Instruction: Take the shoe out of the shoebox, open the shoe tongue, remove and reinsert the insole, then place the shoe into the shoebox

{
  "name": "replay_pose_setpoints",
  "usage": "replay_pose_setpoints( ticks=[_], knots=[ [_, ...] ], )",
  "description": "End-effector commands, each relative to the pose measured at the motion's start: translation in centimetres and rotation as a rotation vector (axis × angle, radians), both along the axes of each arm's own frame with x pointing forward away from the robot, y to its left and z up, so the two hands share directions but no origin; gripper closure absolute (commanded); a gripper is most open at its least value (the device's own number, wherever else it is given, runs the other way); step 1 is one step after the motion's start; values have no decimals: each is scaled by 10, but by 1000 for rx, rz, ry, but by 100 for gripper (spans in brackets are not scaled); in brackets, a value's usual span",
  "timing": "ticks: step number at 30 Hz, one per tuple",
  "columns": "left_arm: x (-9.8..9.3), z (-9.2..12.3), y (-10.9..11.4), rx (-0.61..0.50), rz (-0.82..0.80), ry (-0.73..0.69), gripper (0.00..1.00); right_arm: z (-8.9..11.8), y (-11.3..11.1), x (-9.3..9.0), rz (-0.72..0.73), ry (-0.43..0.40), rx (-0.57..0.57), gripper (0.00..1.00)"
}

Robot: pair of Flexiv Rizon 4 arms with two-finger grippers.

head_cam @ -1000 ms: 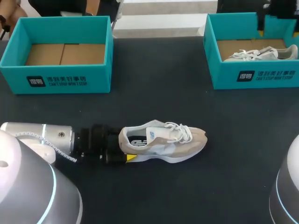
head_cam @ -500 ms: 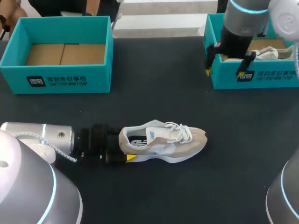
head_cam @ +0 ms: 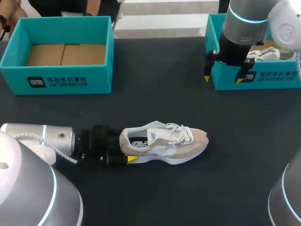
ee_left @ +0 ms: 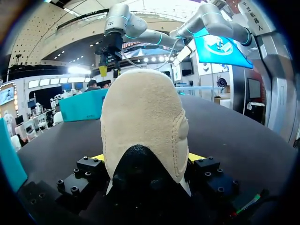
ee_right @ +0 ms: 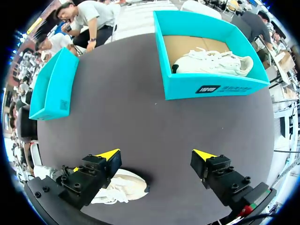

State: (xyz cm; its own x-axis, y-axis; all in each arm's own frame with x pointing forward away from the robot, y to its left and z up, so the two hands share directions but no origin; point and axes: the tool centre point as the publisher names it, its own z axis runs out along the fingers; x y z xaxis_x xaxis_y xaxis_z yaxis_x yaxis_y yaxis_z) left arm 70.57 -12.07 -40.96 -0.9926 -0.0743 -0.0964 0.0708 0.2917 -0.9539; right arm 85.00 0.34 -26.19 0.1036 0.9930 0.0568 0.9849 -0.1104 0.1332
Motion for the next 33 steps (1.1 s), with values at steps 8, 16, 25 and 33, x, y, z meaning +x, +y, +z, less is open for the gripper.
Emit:
replay_pose_setpoints(
  ticks=[8, 16, 25, 33],
  knots=[
    [-1, 0, -1, 2, 3, -1, 100, 1, 5, -4, 21, 2, -13, 0],
    [-1, 0, -1, 2, 3, -1, 100, 13, 52, -40, 23, 8, -90, 0],
    [-1, 0, -1, 2, 3, -1, 100, 20, 105, -72, -12, 80, -237, 0],
    [-1, 0, -1, 2, 3, -1, 100, 9, 157, -103, -54, 51, -278, 0]
  ],
)
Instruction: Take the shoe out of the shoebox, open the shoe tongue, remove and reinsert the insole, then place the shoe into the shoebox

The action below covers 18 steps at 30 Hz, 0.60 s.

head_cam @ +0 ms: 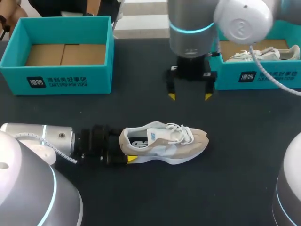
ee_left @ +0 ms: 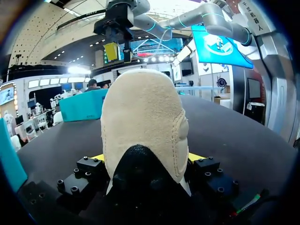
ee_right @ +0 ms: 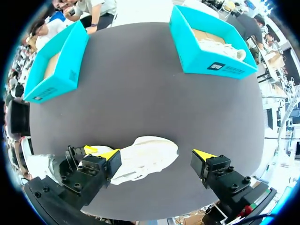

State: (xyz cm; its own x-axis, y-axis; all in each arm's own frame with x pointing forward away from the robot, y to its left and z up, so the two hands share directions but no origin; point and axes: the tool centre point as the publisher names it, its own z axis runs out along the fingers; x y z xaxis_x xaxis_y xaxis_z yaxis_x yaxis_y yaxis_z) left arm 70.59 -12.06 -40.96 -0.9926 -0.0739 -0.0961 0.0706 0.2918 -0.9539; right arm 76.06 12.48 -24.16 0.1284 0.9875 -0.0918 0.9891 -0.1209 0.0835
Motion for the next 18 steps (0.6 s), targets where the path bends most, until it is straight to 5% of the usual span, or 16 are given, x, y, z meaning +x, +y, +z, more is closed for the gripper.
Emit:
replay_pose_setpoints(
  ticks=[1, 11, 18],
  knots=[
    [-1, 0, -1, 2, 3, -1, 100, -11, 36, -13, -22, -15, -137, 0],
    [-1, 0, -1, 2, 3, -1, 100, -35, 95, -63, -47, -32, -123, 0],
    [-1, 0, -1, 2, 3, -1, 100, -53, 115, -80, -24, 77, -120, 0]
  ],
)
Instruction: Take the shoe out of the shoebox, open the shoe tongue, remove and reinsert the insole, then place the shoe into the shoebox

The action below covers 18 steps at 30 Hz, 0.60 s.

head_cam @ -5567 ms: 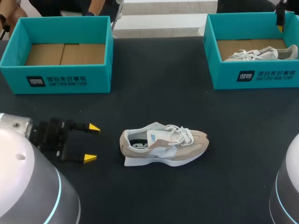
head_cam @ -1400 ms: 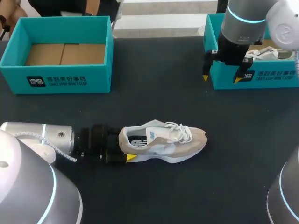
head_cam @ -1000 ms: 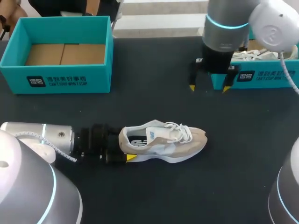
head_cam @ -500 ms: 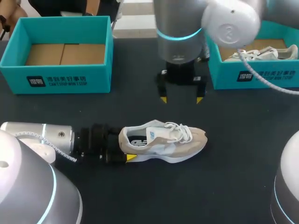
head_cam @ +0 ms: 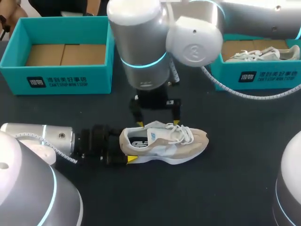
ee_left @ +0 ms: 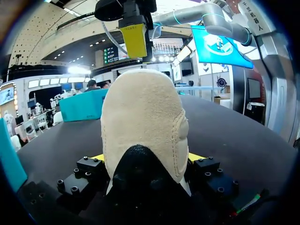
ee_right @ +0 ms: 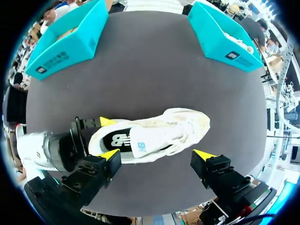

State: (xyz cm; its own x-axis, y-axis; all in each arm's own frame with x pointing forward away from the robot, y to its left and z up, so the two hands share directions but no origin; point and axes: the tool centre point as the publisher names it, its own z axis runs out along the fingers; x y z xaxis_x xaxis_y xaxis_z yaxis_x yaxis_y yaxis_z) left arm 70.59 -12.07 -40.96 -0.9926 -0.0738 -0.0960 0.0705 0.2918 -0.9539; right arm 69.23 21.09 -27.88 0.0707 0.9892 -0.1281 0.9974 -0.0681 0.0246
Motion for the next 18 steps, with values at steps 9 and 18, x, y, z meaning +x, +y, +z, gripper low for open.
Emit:
replay_pose_setpoints(
  ticks=[9, 18],
  knots=[
    [-1, 0, -1, 2, 3, -1, 100, -22, 32, -14, -64, 75, -107, 0],
    [-1, 0, -1, 2, 3, -1, 100, -22, 32, -14, -64, 75, -107, 0]
  ],
)
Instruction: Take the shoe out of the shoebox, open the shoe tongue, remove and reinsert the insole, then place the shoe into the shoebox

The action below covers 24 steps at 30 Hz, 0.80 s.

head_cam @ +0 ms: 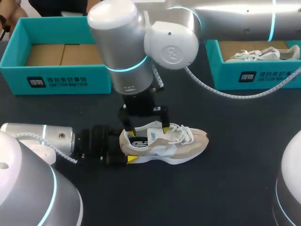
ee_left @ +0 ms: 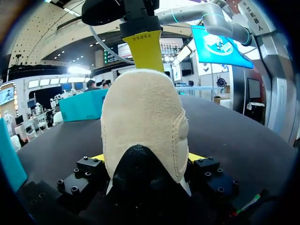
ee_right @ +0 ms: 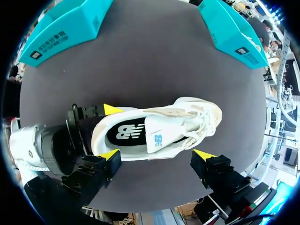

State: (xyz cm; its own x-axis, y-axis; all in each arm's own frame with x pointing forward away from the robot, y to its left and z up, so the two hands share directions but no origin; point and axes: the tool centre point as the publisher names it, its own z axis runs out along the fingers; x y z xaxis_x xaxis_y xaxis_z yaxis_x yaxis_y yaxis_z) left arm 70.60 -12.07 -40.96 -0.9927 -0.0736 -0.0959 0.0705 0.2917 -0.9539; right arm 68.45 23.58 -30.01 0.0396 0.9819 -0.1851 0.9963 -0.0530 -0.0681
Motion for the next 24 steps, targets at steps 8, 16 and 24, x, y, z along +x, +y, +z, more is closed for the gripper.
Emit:
replay_pose_setpoints(
  ticks=[8, 16, 24],
  knots=[
    [-1, 0, -1, 2, 4, -1, 100, 0, 7, -6, -77, -23, -58, 0],
    [-1, 0, -1, 2, 4, -1, 100, 0, 7, -6, -77, -23, -58, 0],
    [-1, 0, -1, 2, 4, -1, 100, -7, 14, -2, -52, -188, -138, 0]
  ],
)
